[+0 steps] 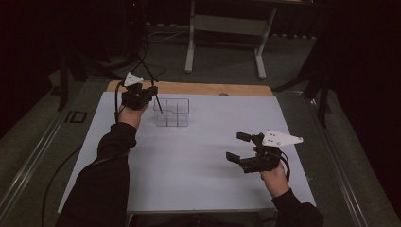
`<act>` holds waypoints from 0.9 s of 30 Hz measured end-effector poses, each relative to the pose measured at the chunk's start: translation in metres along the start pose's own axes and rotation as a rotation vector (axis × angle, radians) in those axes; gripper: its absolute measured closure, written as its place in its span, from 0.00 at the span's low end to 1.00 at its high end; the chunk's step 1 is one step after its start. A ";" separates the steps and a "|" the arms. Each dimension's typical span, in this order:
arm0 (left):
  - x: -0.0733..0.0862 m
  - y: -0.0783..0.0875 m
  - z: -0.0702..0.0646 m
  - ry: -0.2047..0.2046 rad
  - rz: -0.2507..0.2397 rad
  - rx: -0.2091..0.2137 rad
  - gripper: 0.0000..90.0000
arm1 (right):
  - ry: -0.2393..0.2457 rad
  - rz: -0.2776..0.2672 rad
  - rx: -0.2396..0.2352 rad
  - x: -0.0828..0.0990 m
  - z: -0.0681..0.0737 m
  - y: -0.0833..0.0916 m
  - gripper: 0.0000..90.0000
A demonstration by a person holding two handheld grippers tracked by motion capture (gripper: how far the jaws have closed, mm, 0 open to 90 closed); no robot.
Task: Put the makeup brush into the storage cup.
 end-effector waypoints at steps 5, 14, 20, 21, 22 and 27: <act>0.008 -0.007 0.001 0.012 0.023 -0.003 0.95 | -0.005 0.001 -0.002 0.001 0.000 0.000 0.16; 0.012 -0.012 0.003 0.015 0.051 -0.015 0.85 | -0.010 0.000 -0.004 0.002 -0.001 0.000 0.16; 0.006 -0.009 0.001 0.054 0.037 -0.050 0.40 | -0.010 -0.002 -0.002 0.002 -0.002 0.001 0.16; 0.005 -0.008 0.000 0.063 0.032 -0.053 0.34 | -0.010 -0.001 -0.002 0.002 -0.002 0.001 0.16; 0.003 -0.007 0.000 0.070 0.033 -0.065 0.28 | -0.010 -0.001 -0.001 0.002 -0.002 0.001 0.16; -0.002 -0.001 0.000 0.080 0.032 -0.080 0.15 | -0.011 0.000 0.000 0.002 -0.002 0.001 0.16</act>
Point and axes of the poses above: each handheld gripper's, and its own axes: y roughly backward along the jaws, x roughly out of its underside, z roughly to its left, the point moved 2 cm from there along -y, roughly forward along the jaws, and after that the axes turned 12 degrees about y, right-handed, at the moved point
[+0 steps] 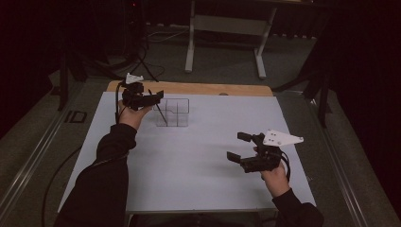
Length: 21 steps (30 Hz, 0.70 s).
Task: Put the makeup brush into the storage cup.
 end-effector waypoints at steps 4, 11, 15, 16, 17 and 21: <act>-0.006 0.010 0.001 0.014 -0.015 0.029 0.07 | -0.002 -0.001 0.000 0.000 0.000 0.000 0.16; -0.008 0.024 -0.001 -0.036 -0.039 0.038 0.00 | -0.001 -0.001 0.002 0.000 -0.001 0.001 0.16; -0.011 0.033 0.001 -0.032 -0.089 0.036 0.00 | 0.002 0.001 0.004 -0.001 0.000 0.001 0.16; -0.011 0.033 0.001 -0.032 -0.089 0.036 0.00 | 0.002 0.000 0.003 -0.001 0.000 0.001 0.16; -0.011 0.036 0.001 -0.038 -0.087 0.032 0.00 | 0.002 0.000 0.003 -0.001 0.000 0.001 0.16; -0.009 0.044 -0.001 -0.058 -0.093 0.029 0.00 | 0.005 0.002 0.007 -0.001 -0.001 0.001 0.16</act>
Point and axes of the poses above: each handheld gripper's, and its own axes: y roughly backward along the jaws, x roughly out of its underside, z roughly to its left, the point moved 2 cm from there along -y, roughly forward along the jaws, and after that the axes turned 12 degrees about y, right-handed, at the moved point
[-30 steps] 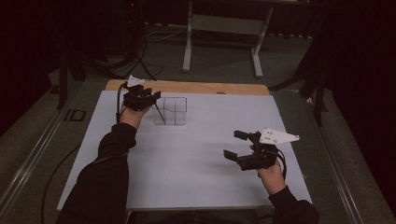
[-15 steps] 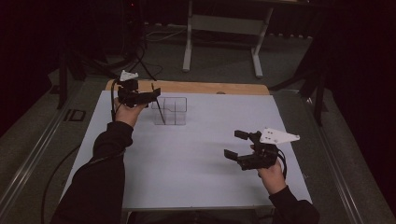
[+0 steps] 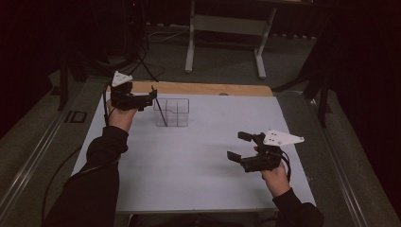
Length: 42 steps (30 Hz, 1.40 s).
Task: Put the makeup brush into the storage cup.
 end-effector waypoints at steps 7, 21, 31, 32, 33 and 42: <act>0.004 0.020 -0.003 0.007 0.001 0.052 0.00 | 0.001 -0.004 0.006 -0.002 0.000 0.001 0.16; 0.020 0.060 -0.023 -0.045 -0.004 0.168 0.00 | 0.001 -0.001 0.002 -0.001 0.000 0.000 0.16; 0.044 0.071 -0.032 -0.068 0.004 0.231 0.00 | -0.002 0.002 0.000 0.001 0.000 -0.001 0.16; 0.047 0.071 -0.032 -0.066 0.005 0.244 0.00 | -0.002 0.002 0.000 0.001 0.000 -0.001 0.16; 0.050 0.071 -0.033 -0.063 0.012 0.254 0.00 | -0.002 0.003 0.000 0.001 0.000 -0.001 0.16; 0.078 0.083 -0.046 -0.084 0.031 0.384 0.00 | 0.001 0.008 0.002 0.001 0.000 0.000 0.16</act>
Point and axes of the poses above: each handheld gripper's, and its own axes: y roughly backward along the jaws, x roughly out of its underside, z roughly to its left, the point moved 2 cm from there along -y, roughly forward along the jaws, and after that the axes turned 12 degrees about y, right-handed, at the moved point
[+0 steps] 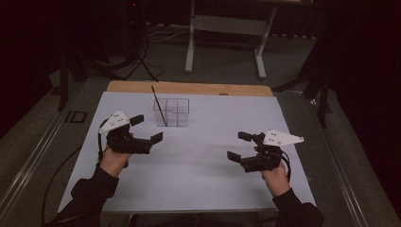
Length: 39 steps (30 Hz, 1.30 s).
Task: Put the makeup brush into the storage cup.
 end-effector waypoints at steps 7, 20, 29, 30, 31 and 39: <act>0.018 -0.001 -0.010 -0.046 0.023 0.036 0.00 | 0.003 0.000 0.000 0.000 0.001 -0.001 0.16; 0.051 -0.004 -0.022 -0.052 0.057 0.089 0.00 | 0.004 0.015 0.003 0.004 0.000 -0.002 0.16; 0.075 -0.010 -0.022 -0.039 0.084 0.095 0.00 | 0.007 0.022 -0.005 0.006 0.000 -0.004 0.16; 0.078 -0.011 -0.022 -0.036 0.080 0.092 0.00 | 0.009 0.023 -0.005 0.006 0.000 -0.004 0.16; 0.081 -0.012 -0.022 -0.036 0.073 0.091 0.00 | 0.010 0.024 -0.005 0.007 0.000 -0.004 0.16; 0.092 -0.012 -0.019 -0.049 0.050 0.088 0.00 | 0.009 0.032 -0.008 0.010 0.000 -0.004 0.16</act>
Point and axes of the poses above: each handheld gripper's, and its own axes: y roughly backward along the jaws, x roughly out of its underside, z roughly to its left, the point moved 2 cm from there along -y, roughly forward along the jaws, and after that the axes turned 12 degrees about y, right-handed, at the moved point
